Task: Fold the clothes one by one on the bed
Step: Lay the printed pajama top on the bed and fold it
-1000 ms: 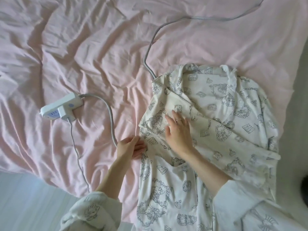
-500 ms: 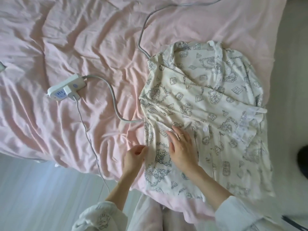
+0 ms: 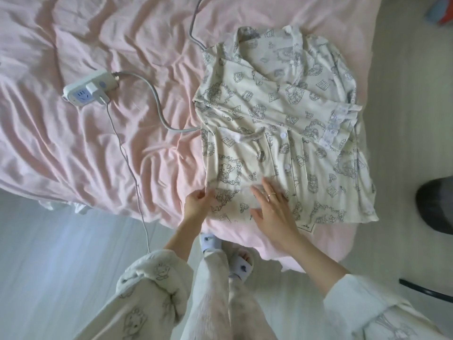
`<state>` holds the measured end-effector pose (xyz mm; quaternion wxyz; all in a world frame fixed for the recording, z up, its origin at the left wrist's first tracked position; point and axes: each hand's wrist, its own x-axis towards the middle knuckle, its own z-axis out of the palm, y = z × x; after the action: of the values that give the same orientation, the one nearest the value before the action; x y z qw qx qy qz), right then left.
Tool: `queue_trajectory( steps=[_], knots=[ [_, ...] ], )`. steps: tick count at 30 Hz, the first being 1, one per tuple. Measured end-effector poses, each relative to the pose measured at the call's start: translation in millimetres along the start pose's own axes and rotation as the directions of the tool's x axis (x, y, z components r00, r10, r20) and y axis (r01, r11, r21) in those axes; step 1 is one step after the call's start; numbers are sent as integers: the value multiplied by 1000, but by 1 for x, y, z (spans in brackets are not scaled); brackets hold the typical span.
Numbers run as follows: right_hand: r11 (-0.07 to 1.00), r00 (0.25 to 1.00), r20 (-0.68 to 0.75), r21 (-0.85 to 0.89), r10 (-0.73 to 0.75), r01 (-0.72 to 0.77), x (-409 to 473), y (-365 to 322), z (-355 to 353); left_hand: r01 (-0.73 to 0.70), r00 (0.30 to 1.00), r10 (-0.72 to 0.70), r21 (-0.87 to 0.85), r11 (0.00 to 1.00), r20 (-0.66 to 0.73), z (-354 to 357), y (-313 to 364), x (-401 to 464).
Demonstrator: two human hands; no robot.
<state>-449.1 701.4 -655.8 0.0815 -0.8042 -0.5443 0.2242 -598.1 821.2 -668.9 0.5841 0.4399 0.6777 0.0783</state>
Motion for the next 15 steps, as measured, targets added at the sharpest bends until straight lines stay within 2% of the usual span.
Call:
queue_trajectory(
  steps=[1, 3, 4, 5, 8, 10, 15],
  knots=[
    [1000, 1000, 10, -21, -9, 9, -3, -2, 0, 30, 1000, -29, -119, 992, 7, -4, 0, -4],
    [996, 998, 64, -85, -17, 23, -5, -7, 1, 72, 997, -68, -396, 916, 25, -12, -1, -8],
    [991, 997, 73, -128, -22, 32, -6, -10, 2, 77, 997, -73, -492, 867, 28, -17, -4, -10],
    [984, 996, 83, -171, -26, 40, -7, -13, 4, 63, 998, -62, -512, 856, 20, -20, -6, -13],
    [967, 998, 66, -253, 6, 11, -11, -25, 13, -77, 997, 69, -350, 934, -34, -27, -14, -21],
    [961, 999, 40, -277, 31, -19, -11, -30, 15, -118, 993, 116, -288, 950, -25, -29, -15, -25],
    [980, 999, -18, -192, 44, -47, -15, -32, 14, 0, 1000, 5, -293, 956, 18, -40, -20, -30]
  ],
)
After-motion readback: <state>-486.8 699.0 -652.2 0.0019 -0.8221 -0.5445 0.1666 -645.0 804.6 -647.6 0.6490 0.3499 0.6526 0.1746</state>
